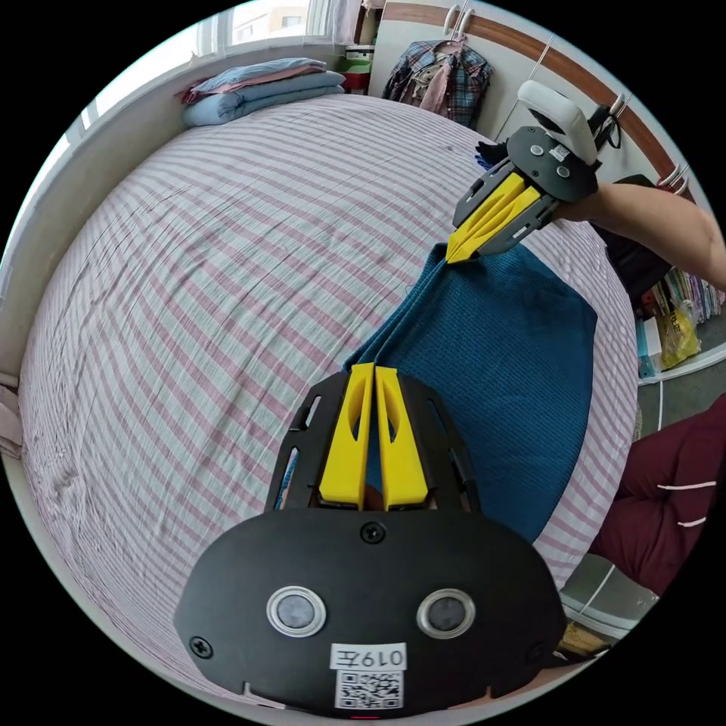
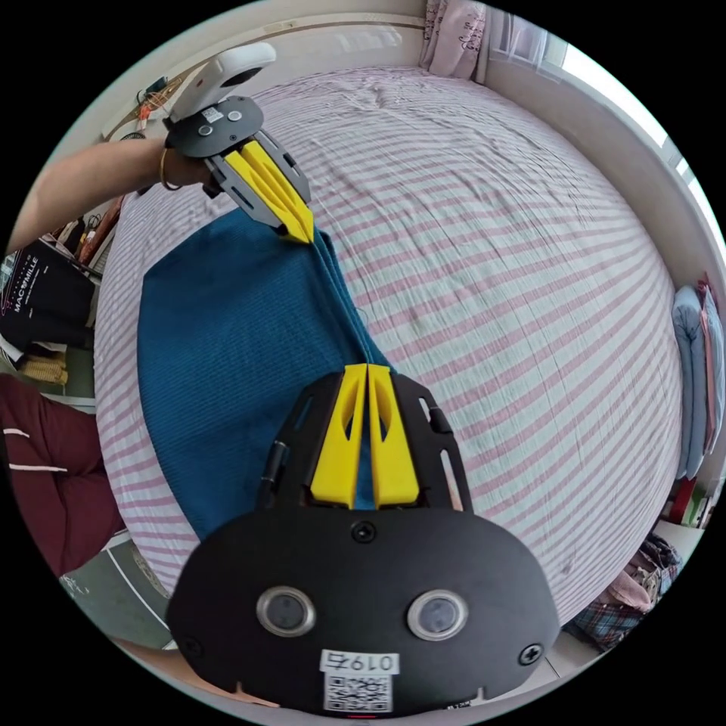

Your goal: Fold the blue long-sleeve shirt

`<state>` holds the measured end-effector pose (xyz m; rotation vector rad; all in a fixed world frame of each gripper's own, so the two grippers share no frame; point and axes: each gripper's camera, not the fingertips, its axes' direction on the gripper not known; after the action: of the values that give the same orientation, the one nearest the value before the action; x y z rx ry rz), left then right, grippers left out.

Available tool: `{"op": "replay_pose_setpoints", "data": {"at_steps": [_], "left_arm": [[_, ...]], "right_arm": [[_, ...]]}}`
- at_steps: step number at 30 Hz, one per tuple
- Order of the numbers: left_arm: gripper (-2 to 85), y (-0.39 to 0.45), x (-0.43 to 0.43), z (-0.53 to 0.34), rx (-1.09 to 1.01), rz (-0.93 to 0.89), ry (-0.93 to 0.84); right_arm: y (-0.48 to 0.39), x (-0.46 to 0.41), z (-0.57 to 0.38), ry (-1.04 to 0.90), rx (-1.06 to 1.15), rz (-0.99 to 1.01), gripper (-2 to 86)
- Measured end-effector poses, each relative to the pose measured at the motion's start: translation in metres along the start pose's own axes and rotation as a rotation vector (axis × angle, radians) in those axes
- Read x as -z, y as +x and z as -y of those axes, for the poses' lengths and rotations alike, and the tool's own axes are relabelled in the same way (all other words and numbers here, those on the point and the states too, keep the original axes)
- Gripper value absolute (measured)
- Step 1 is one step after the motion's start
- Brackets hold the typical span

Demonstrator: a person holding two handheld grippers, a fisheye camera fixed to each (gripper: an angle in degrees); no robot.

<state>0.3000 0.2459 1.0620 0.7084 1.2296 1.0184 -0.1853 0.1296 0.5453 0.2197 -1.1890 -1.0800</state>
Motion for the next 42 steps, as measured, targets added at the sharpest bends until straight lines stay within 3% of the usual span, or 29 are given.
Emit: {"op": "replay_pose_setpoints", "data": {"at_steps": [10, 24, 31, 33, 37, 42], "left_arm": [[0.5, -0.017, -0.026, -0.02, 0.093, 0.016, -0.084], [0.8, -0.082, -0.008, -0.113, 0.362, -0.174, 0.041], [0.9, -0.109, 0.038, -0.204, 0.605, -0.214, 0.303], [1.1, -0.09, 0.056, -0.253, 0.621, -0.241, 0.404], [2.0, -0.038, 0.06, -0.338, 0.722, -0.276, 0.444], [7.4, 0.04, 0.024, -0.478, 1.163, -0.465, 0.431]], "right_arm": [[-0.016, -0.034, -0.026, -0.041, -0.096, -0.033, -0.4], [-0.043, -0.05, -0.118, 0.018, -0.254, 0.014, 4.2], [-0.092, -0.024, -0.24, 0.202, -0.515, -0.076, 5.3], [-0.118, -0.023, -0.285, 0.26, -0.607, -0.042, 5.8], [-0.188, -0.043, -0.399, 0.334, -0.893, 0.12, 6.9], [-0.28, -0.083, -0.517, 0.409, -1.283, 0.24, 8.2]]}}
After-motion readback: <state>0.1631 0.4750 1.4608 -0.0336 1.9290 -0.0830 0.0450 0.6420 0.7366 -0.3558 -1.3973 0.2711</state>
